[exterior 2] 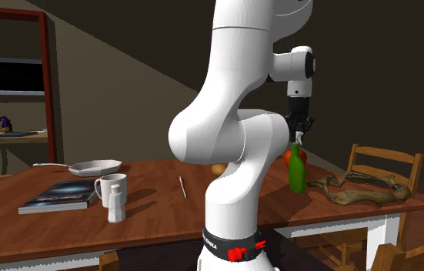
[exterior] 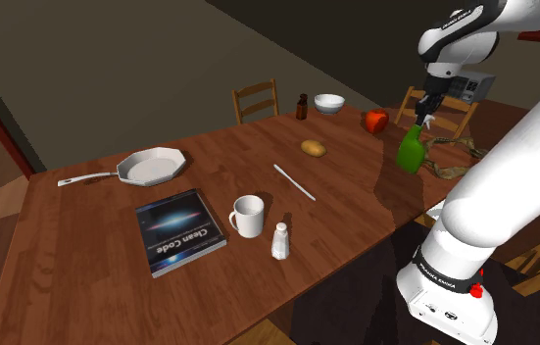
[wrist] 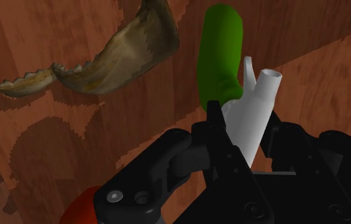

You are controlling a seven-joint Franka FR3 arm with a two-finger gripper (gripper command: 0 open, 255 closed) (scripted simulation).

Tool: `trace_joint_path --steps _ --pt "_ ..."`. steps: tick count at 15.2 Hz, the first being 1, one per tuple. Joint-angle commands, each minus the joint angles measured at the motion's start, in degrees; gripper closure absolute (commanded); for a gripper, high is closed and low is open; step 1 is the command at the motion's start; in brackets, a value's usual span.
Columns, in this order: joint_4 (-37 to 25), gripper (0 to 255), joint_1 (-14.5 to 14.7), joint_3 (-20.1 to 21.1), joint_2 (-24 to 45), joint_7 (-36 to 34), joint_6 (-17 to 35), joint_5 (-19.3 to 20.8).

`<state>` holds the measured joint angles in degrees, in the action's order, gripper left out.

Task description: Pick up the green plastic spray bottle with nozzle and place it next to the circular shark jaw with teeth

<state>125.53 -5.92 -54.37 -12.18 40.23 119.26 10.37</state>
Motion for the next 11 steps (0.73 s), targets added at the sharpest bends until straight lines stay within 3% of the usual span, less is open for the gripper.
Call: trace_joint_path --steps 1,7,8,11 --pt "0.3 255 0.1 -0.3 0.4 0.2 0.7 -0.3" --pt "0.3 255 0.1 -0.3 0.4 0.2 0.7 -0.3" --pt "0.3 0 0.1 -0.3 0.4 0.2 0.7 -0.3" --pt "0.3 0 0.1 -0.3 0.4 0.2 0.7 -0.3"
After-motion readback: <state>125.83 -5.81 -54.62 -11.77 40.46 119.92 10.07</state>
